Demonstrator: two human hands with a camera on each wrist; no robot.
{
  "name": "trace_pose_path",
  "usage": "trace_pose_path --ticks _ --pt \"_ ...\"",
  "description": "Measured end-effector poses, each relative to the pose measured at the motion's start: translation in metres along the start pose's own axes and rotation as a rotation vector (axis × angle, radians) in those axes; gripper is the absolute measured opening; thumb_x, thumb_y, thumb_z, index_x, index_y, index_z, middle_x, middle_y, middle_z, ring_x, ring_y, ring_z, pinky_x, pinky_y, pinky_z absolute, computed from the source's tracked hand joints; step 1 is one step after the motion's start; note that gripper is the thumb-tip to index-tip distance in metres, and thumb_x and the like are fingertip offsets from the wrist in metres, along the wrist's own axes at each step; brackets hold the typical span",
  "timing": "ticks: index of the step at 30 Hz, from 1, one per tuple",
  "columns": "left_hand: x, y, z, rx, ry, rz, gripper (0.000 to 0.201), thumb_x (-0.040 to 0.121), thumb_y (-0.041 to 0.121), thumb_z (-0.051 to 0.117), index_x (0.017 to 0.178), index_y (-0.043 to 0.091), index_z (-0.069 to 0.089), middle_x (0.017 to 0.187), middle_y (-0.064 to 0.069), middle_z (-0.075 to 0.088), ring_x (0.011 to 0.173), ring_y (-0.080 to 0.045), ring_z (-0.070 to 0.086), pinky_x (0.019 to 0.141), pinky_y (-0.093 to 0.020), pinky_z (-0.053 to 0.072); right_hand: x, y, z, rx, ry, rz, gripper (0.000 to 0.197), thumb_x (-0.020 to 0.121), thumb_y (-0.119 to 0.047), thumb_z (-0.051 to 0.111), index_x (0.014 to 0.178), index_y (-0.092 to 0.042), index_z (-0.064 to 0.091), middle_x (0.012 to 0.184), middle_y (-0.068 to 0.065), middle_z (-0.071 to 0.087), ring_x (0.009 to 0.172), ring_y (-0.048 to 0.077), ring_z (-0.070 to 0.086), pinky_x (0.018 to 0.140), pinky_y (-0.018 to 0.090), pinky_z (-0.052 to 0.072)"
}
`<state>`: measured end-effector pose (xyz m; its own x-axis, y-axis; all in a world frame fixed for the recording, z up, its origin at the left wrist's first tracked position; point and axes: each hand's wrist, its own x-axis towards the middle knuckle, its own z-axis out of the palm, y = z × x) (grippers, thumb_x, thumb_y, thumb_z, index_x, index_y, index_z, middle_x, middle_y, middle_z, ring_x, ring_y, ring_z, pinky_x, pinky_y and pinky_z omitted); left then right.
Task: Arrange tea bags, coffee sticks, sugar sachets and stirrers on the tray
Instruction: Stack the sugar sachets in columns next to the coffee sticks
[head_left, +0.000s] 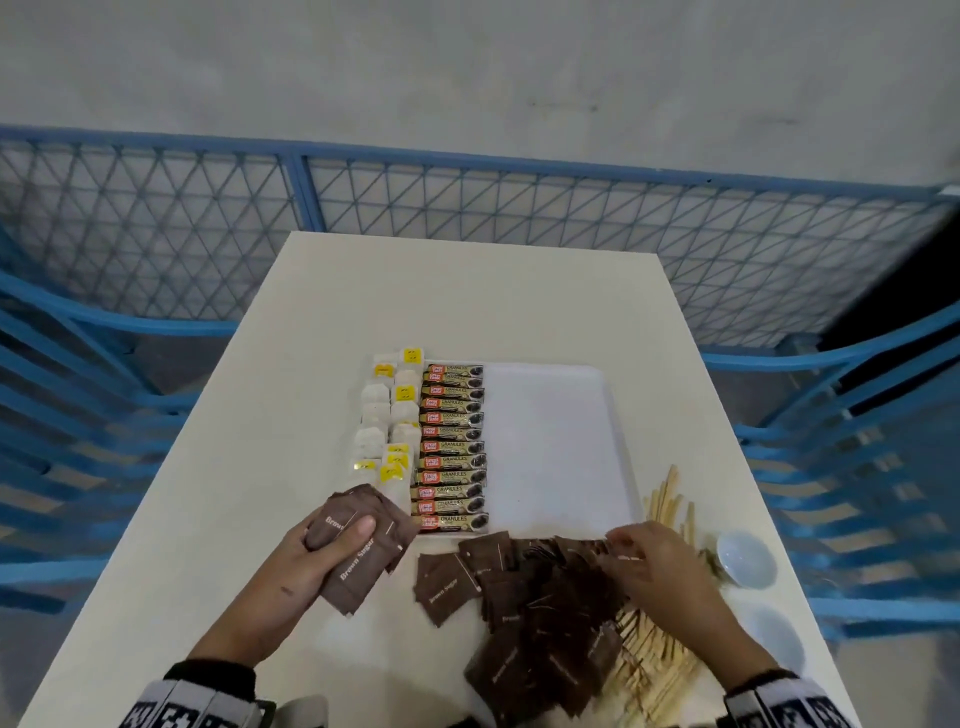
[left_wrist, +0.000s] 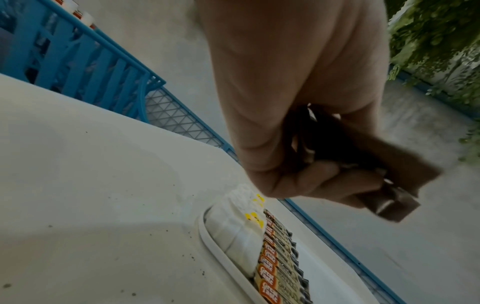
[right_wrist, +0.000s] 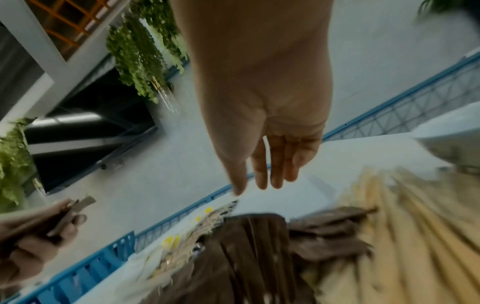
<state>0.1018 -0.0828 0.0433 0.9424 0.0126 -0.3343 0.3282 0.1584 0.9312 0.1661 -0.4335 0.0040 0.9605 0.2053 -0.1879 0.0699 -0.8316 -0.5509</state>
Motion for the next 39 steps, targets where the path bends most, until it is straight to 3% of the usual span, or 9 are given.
trace_pose_path --ticks 4,7,12,16,20,23,26,35,39 --pt "0.000 -0.005 -0.006 -0.008 0.047 -0.017 0.065 0.061 0.058 0.077 0.103 0.009 0.066 0.098 -0.009 0.072 0.088 -0.019 0.067 0.079 -0.026 0.051 -0.015 0.005 0.021 -0.215 -0.156 -0.110 0.055 0.077 -0.047 0.069 0.125 -0.024 0.054 0.115 -0.004 0.051 0.113 0.015 0.040 0.096 0.023 0.032" --pt "-0.002 -0.003 -0.003 -0.072 0.046 -0.064 0.042 0.077 0.036 0.073 0.110 0.011 0.066 0.108 -0.013 0.071 0.103 -0.029 0.066 0.098 -0.041 0.045 -0.018 0.003 0.031 -0.239 -0.073 -0.125 0.042 0.074 -0.034 0.074 0.111 -0.017 0.064 0.106 -0.001 0.056 0.109 0.021 0.047 0.093 0.028 0.039" --pt "-0.003 0.002 -0.002 -0.122 0.022 -0.098 0.074 0.050 0.052 0.085 0.105 0.005 0.068 0.101 -0.016 0.072 0.088 -0.024 0.070 0.077 -0.027 0.058 -0.023 -0.004 0.029 -0.164 -0.061 -0.094 0.021 0.081 -0.028 0.069 0.098 -0.017 0.063 0.089 -0.014 0.045 0.092 0.007 0.044 0.080 0.019 0.038" --pt "0.001 0.006 0.003 -0.258 0.023 -0.120 0.035 0.075 0.022 0.064 0.102 -0.001 0.064 0.095 -0.017 0.071 0.079 -0.019 0.071 0.076 -0.028 0.058 -0.025 -0.009 0.023 -0.046 -0.056 -0.030 0.011 0.084 -0.026 0.066 0.082 -0.022 0.056 0.076 -0.018 0.047 0.075 0.001 0.046 0.064 0.013 0.035" --pt "0.006 0.012 0.011 -0.333 -0.020 -0.139 0.030 0.074 0.012 0.058 0.102 0.001 0.062 0.091 -0.017 0.071 0.082 -0.021 0.072 0.069 -0.030 0.060 -0.024 -0.011 0.016 -0.028 -0.042 0.019 0.013 0.086 -0.025 0.064 0.081 -0.014 0.058 0.074 -0.007 0.057 0.069 0.006 0.051 0.059 0.014 0.036" --pt "0.013 0.014 0.016 -0.324 -0.037 -0.157 0.041 0.072 0.016 0.069 0.110 0.002 0.061 0.097 -0.020 0.070 0.082 -0.024 0.071 0.074 -0.034 0.059 -0.024 -0.011 0.016 -0.013 -0.045 0.034 0.014 0.086 -0.026 0.063 0.082 -0.013 0.058 0.077 -0.002 0.061 0.071 0.011 0.055 0.059 0.016 0.037" --pt "0.019 0.016 0.023 -0.271 -0.097 -0.157 0.071 0.049 0.029 0.092 0.111 0.007 0.064 0.102 -0.015 0.071 0.085 -0.024 0.070 0.073 -0.031 0.059 -0.025 -0.015 0.012 0.015 -0.007 0.024 0.021 0.087 -0.027 0.063 0.072 -0.019 0.051 0.074 0.000 0.056 0.065 0.011 0.050 0.057 0.016 0.034" --pt "0.037 0.018 0.054 -0.174 -0.083 -0.235 0.048 0.078 0.008 0.072 0.122 0.010 0.054 0.096 -0.011 0.072 0.075 -0.022 0.071 0.062 -0.029 0.057 -0.012 -0.083 -0.028 0.480 0.058 -0.035 0.011 0.084 -0.024 0.068 0.078 -0.019 0.060 0.066 -0.011 0.062 0.062 -0.001 0.056 0.058 0.011 0.040" --pt "0.043 0.027 0.067 -0.220 -0.192 -0.207 0.047 0.074 0.013 0.064 0.121 0.016 0.057 0.105 -0.011 0.072 0.086 -0.023 0.071 0.077 -0.041 0.056 0.005 -0.117 -0.020 0.834 -0.074 -0.011 0.012 0.084 -0.015 0.068 0.086 -0.005 0.060 0.084 0.006 0.067 0.078 0.017 0.063 0.075 0.032 0.051"
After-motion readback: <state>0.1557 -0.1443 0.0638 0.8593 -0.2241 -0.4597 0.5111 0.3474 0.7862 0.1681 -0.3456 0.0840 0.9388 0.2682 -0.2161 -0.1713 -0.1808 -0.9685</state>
